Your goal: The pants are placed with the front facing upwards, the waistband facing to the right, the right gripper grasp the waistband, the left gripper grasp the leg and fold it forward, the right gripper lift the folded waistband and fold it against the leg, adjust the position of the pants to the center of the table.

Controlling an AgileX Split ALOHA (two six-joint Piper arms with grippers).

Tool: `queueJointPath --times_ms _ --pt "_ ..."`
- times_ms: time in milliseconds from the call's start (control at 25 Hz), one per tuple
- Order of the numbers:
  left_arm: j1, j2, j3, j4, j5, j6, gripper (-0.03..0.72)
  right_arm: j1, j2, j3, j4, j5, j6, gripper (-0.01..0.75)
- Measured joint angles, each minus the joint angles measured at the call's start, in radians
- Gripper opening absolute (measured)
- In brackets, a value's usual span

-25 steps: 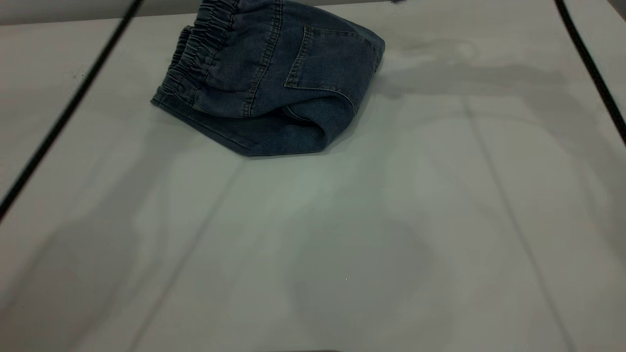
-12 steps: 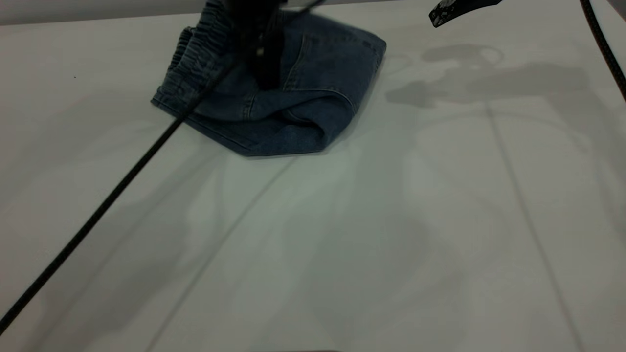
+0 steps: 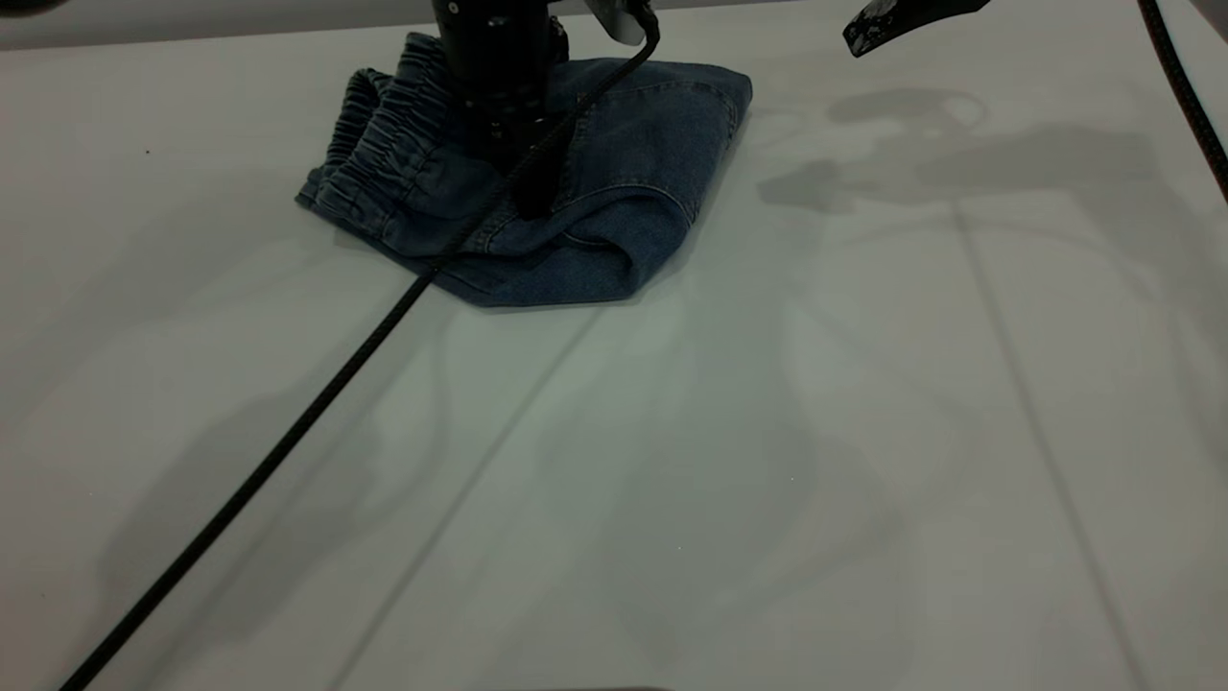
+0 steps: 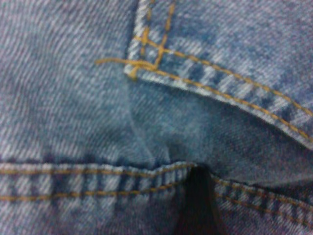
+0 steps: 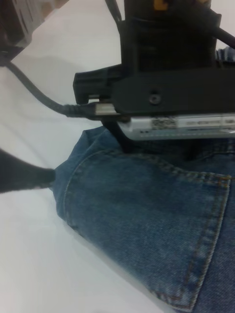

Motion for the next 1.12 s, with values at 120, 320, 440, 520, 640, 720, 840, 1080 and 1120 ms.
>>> queueJointPath --times_ms 120,320,440,520,640,720,840,1080,1120 --pt "0.0 0.001 -0.005 -0.012 -0.001 -0.141 0.5 0.0 0.0 0.0 0.0 -0.006 -0.001 0.589" --pt "0.0 0.001 -0.006 -0.05 -0.009 -0.531 0.496 0.0 0.0 -0.006 -0.001 -0.014 -0.001 0.589" --pt "0.003 0.008 -0.019 -0.083 -0.005 -0.678 0.496 0.0 0.0 -0.009 -0.001 -0.016 -0.003 0.589" --pt "0.007 0.014 -0.039 -0.129 -0.005 -0.708 0.496 0.0 0.0 -0.009 -0.001 -0.018 -0.003 0.589" --pt "0.0 0.026 -0.078 -0.194 -0.003 -0.72 0.496 0.0 0.0 -0.009 0.001 -0.018 -0.004 0.589" --pt "-0.02 0.035 -0.105 -0.214 0.0 -0.706 0.496 0.0 0.0 -0.009 0.0 -0.021 -0.004 0.589" --pt "-0.05 0.043 -0.15 -0.218 0.0 -0.683 0.496 0.0 0.0 -0.009 0.0 -0.021 -0.004 0.589" --pt "-0.05 0.042 -0.276 -0.136 0.0 -0.657 0.495 0.0 0.0 -0.009 0.0 -0.021 -0.004 0.589" --pt "-0.047 0.038 -0.288 -0.11 0.0 -0.643 0.495 0.0 0.0 -0.009 0.0 -0.021 -0.004 0.589"
